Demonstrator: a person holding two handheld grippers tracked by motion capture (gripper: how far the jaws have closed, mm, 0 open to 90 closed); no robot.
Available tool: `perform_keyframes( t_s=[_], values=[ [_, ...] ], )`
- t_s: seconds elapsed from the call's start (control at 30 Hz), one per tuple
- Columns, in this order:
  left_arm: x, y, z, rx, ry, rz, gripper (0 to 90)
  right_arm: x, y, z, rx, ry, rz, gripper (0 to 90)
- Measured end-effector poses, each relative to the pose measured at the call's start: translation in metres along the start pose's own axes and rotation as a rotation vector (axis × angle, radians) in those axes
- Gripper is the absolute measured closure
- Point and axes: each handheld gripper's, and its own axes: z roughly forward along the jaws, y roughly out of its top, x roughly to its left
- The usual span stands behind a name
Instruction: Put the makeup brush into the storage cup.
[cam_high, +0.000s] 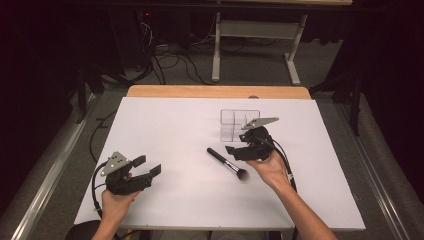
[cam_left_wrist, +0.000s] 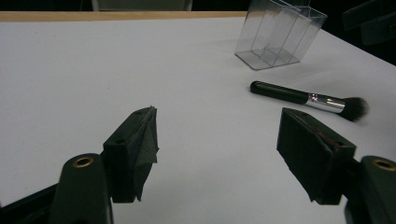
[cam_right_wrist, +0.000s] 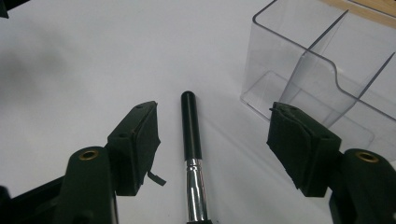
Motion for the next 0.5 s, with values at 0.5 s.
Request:
perform_keyframes(
  t_s=[0.5],
  values=[
    [0.000, 0.001, 0.002, 0.006, 0.002, 0.003, 29.4, 0.009, 0.015, 0.011, 0.227, -0.003, -0.080, 39.1]
  ],
)
